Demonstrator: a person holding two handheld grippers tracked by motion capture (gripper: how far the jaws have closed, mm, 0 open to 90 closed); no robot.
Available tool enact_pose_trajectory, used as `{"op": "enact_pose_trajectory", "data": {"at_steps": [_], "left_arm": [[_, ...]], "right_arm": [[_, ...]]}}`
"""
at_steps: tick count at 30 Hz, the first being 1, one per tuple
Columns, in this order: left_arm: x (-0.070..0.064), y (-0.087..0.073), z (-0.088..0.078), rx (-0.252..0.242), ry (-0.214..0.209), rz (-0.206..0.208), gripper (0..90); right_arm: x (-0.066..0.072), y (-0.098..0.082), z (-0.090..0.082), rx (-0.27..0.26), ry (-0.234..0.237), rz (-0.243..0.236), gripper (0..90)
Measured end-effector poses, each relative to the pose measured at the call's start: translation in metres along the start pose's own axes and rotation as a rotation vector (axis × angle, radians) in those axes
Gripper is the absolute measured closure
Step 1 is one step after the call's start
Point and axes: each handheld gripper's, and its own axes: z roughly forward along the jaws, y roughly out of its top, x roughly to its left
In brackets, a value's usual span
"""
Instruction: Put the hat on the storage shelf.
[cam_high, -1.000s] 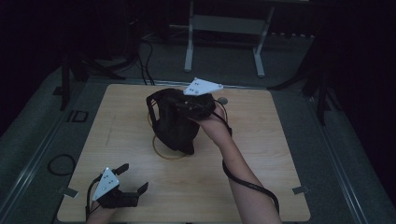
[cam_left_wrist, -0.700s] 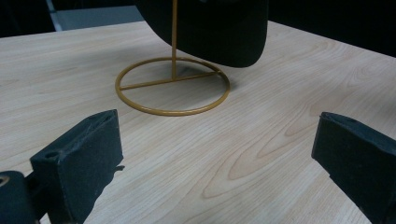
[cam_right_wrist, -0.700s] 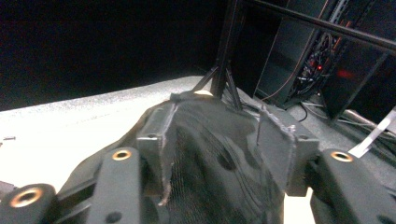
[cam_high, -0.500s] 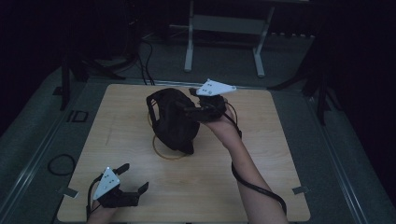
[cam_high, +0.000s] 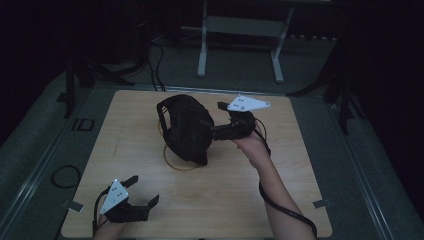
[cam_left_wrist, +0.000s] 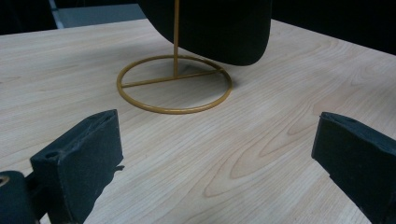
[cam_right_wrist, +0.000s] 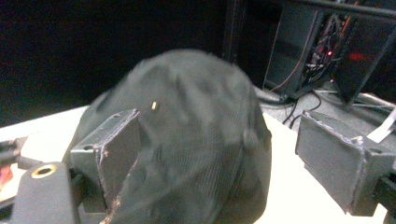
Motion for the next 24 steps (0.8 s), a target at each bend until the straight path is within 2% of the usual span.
{"op": "enact_pose_trajectory", "data": {"at_steps": [7,21,24], "left_arm": [[0.0,0.0,0.001,-0.003,0.004,-0.002,2.2],[0.0,-0.001,0.003,0.015,0.001,0.007,2.2],[0.0,-0.001,0.003,0.011,0.003,0.003,2.1]], "right_arm": [[0.003,-0.019,-0.012,-0.007,-0.007,-0.012,13.9],[0.01,-0.065,-0.03,0.026,0.025,-0.018,14.3],[0.011,-0.078,-0.036,0.042,0.018,-0.02,14.3]]}}
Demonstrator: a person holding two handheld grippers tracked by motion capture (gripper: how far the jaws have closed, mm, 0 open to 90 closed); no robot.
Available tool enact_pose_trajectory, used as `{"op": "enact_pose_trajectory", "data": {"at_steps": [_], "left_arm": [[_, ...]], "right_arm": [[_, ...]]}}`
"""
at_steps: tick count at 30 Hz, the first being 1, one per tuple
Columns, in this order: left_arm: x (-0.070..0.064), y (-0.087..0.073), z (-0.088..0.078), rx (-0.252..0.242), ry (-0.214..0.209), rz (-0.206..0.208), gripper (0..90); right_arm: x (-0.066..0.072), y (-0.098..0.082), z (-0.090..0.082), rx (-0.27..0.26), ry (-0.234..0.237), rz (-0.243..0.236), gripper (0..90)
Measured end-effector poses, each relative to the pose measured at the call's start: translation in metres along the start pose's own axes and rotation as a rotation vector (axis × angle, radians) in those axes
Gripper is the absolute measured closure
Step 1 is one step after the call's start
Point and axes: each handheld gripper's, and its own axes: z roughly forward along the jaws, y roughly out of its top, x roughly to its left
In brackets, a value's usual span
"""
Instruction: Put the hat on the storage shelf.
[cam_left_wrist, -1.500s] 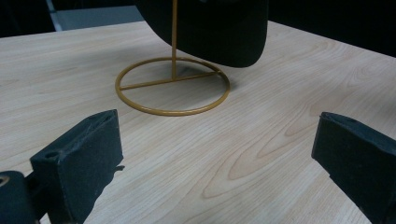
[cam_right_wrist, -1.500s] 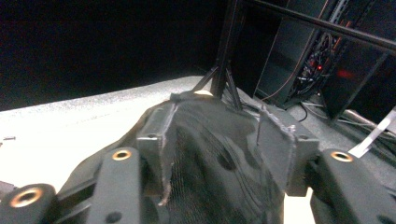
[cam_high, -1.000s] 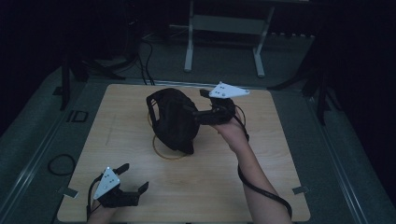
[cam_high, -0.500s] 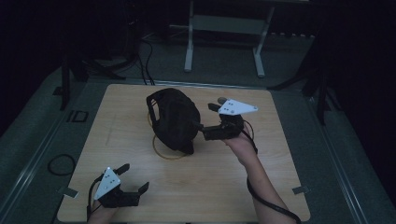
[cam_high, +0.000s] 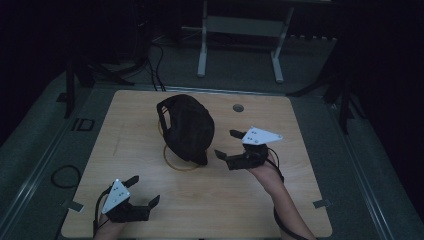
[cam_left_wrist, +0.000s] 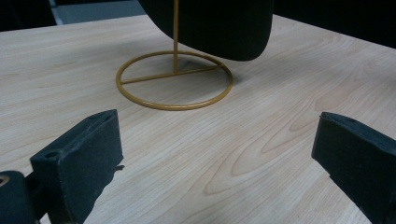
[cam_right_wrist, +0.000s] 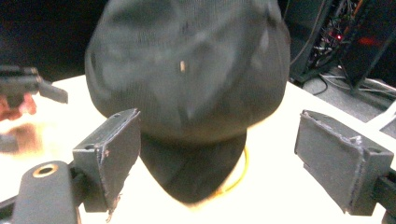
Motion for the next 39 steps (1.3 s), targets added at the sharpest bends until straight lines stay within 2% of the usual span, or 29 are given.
{"op": "enact_pose_trajectory", "data": {"at_steps": [6,11,16,20,29,33,39], "left_arm": [[0.0,0.0,0.001,0.003,0.001,0.001,2.1],[0.0,0.0,0.001,0.004,0.003,0.004,2.1],[0.001,-0.001,0.001,0.011,0.0,0.003,2.2],[0.001,-0.001,0.002,0.005,-0.019,-0.005,2.1],[0.001,-0.002,0.003,0.022,-0.019,-0.001,2.1],[0.002,-0.003,0.003,0.03,-0.012,0.0,2.1],[0.003,-0.003,0.004,0.026,-0.022,-0.01,2.2]], "right_arm": [[0.001,-0.03,-0.005,0.042,0.005,0.028,14.3],[0.002,-0.052,-0.01,0.024,-0.016,0.044,14.5],[0.003,-0.072,-0.012,0.049,-0.005,0.075,14.5],[0.005,-0.085,-0.012,0.072,-0.005,0.087,14.5],[0.009,-0.104,-0.018,0.103,0.001,0.091,14.4],[0.009,-0.112,-0.025,0.112,0.016,0.099,14.5],[0.008,-0.123,-0.038,0.13,0.002,0.082,14.8]]}}
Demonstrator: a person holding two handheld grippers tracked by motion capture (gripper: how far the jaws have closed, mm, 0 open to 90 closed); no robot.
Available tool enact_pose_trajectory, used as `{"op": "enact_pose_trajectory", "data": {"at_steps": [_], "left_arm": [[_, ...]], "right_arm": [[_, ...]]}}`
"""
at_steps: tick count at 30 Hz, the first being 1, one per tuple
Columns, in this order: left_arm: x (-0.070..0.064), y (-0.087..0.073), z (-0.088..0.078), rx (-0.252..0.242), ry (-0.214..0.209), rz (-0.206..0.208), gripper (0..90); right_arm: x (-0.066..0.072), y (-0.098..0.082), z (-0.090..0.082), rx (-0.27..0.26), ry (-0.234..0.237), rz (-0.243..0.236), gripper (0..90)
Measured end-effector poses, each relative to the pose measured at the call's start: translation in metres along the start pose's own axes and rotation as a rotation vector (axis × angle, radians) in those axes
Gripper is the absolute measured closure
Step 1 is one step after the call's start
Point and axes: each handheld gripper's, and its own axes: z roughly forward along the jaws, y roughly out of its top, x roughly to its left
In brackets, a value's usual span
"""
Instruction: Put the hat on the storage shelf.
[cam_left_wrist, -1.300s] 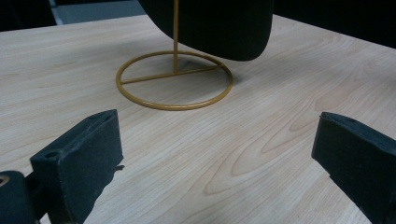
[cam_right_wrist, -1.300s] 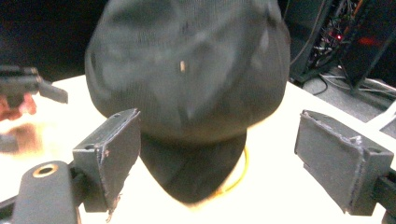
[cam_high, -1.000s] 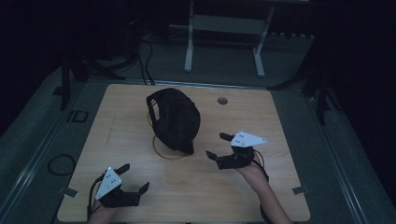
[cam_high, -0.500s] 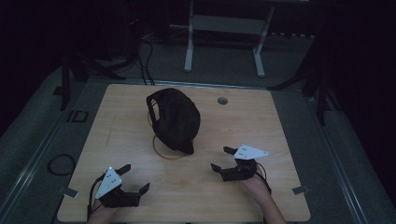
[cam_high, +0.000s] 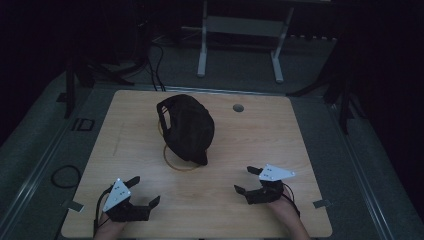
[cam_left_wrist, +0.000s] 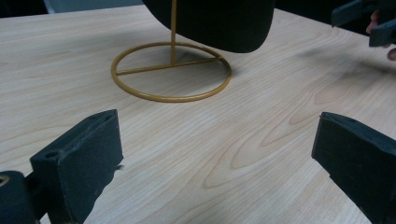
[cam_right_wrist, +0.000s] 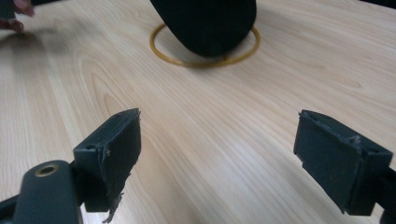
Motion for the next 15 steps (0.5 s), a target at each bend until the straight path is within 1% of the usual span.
{"op": "enact_pose_trajectory", "data": {"at_steps": [2,7,11,15], "left_arm": [[0.0,0.0,0.0,-0.001,-0.004,0.0,2.1],[-0.001,0.0,0.001,0.002,-0.006,-0.001,2.1],[0.0,0.0,0.001,0.008,0.0,-0.002,2.2],[0.0,0.0,0.002,0.004,-0.001,-0.006,2.1]], "right_arm": [[-0.002,-0.005,-0.004,0.003,-0.007,0.007,14.8],[-0.005,-0.015,-0.015,0.011,-0.042,0.016,14.8],[-0.01,-0.024,-0.023,0.021,-0.061,0.026,14.8],[-0.017,-0.034,-0.032,0.023,-0.081,0.05,14.8]]}}
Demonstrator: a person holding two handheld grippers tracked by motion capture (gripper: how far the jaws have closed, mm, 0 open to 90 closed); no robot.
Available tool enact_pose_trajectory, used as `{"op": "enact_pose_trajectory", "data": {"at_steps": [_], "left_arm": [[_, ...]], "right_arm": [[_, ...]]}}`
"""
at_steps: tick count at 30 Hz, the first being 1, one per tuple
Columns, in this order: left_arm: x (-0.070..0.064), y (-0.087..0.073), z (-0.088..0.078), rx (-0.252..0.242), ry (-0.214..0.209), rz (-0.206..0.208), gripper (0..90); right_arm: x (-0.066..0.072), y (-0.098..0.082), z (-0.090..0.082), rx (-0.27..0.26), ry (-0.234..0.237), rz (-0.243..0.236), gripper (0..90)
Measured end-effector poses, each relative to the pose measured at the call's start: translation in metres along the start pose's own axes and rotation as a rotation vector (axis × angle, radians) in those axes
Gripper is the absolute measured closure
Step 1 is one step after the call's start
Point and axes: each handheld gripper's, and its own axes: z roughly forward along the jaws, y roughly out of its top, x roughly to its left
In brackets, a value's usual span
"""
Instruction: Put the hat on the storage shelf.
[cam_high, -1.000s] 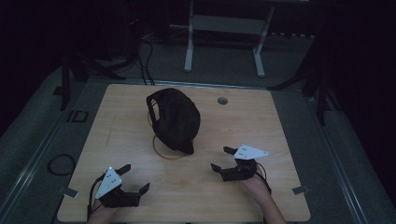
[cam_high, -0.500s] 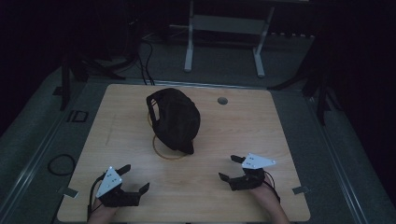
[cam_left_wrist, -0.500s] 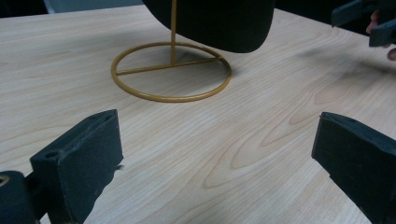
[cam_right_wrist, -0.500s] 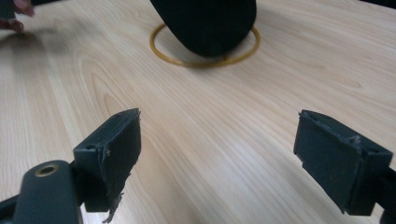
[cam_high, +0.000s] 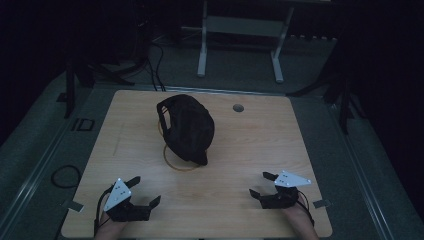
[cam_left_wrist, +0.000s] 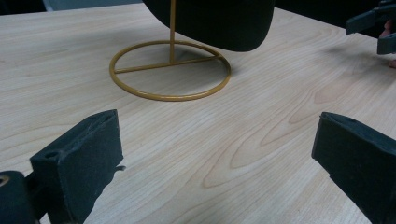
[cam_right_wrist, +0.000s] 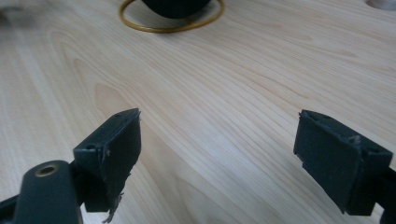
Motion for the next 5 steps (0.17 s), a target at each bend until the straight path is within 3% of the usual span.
{"op": "enact_pose_trajectory", "data": {"at_steps": [5], "left_arm": [[-0.0002,-0.0002,0.0002,0.003,-0.001,0.001,2.1]], "right_arm": [[-0.0051,-0.0036,-0.003,-0.013,-0.014,0.024,14.8]]}}
